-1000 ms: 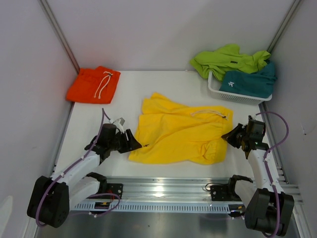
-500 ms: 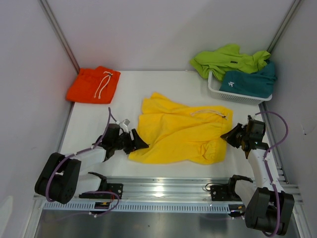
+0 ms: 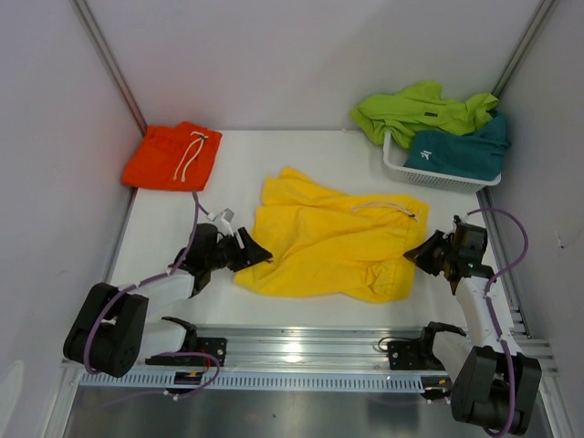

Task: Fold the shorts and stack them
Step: Flatten the shorts out

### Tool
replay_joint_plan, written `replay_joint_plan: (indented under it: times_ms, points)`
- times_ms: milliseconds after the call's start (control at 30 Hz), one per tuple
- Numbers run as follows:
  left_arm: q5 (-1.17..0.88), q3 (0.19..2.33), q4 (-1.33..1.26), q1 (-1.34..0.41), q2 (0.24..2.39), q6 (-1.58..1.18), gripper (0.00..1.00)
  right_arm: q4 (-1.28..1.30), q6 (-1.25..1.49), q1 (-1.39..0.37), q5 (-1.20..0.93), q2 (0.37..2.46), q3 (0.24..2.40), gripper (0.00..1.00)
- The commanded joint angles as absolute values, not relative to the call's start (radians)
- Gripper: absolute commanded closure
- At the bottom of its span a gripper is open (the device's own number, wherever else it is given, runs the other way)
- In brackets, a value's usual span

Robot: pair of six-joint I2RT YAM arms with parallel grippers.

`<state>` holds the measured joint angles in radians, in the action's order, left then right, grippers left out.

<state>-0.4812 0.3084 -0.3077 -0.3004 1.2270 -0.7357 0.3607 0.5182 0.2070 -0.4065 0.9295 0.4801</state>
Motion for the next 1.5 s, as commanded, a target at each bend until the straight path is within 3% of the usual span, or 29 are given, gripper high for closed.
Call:
replay_joint_plan:
  times_ms: [0, 67, 100, 167, 233, 400, 633, 833, 933, 1033, 1067, 1167, 1467]
  points:
    - [-0.443, 0.33, -0.396, -0.287, 1.193, -0.744, 0.37, 0.336, 0.497, 0.206, -0.429, 0.916, 0.474, 1.0]
    - [-0.436, 0.324, -0.426, -0.287, 1.184, -0.746, 0.51, 0.336, 0.497, 0.206, -0.43, 0.914, 0.469, 1.0]
    - [-0.431, 0.322, -0.434, -0.287, 1.174, -0.746, 0.67, 0.336, 0.497, 0.206, -0.43, 0.916, 0.469, 1.0]
    - [-0.428, 0.321, -0.436, -0.288, 1.164, -0.735, 0.78, 0.334, 0.497, 0.206, -0.431, 0.914, 0.466, 1.0]
    - [-0.423, 0.321, -0.428, -0.287, 1.14, -0.724, 0.99, 0.334, 0.494, 0.206, -0.431, 0.913, 0.463, 1.0]
    - [-0.381, 0.256, -0.417, -0.288, 1.004, -0.684, 1.0, 0.328, 0.495, 0.206, -0.433, 0.913, 0.454, 1.0]
    - [-0.266, 0.143, -0.226, -0.287, 0.594, -0.617, 1.0, 0.318, 0.495, 0.207, -0.431, 0.93, 0.459, 1.0]
    - [-0.27, 0.02, -0.178, -0.287, 0.405, -0.656, 1.0, 0.304, 0.506, 0.206, -0.446, 0.94, 0.459, 1.0]
    - [-0.288, -0.039, -0.187, -0.288, 0.387, -0.683, 0.69, 0.31, 0.502, 0.206, -0.446, 0.937, 0.459, 1.0]
    - [-0.307, -0.035, -0.216, -0.288, 0.439, -0.683, 0.54, 0.313, 0.502, 0.207, -0.446, 0.936, 0.457, 1.0]
    - [-0.307, -0.022, -0.216, -0.287, 0.457, -0.68, 0.41, 0.313, 0.502, 0.206, -0.449, 0.934, 0.457, 1.0]
    - [-0.317, -0.009, -0.256, -0.287, 0.549, -0.677, 0.27, 0.311, 0.5, 0.206, -0.452, 0.937, 0.454, 1.0]
    - [-0.361, 0.104, -0.328, -0.287, 0.929, -0.667, 0.18, 0.308, 0.499, 0.206, -0.463, 0.937, 0.456, 1.0]
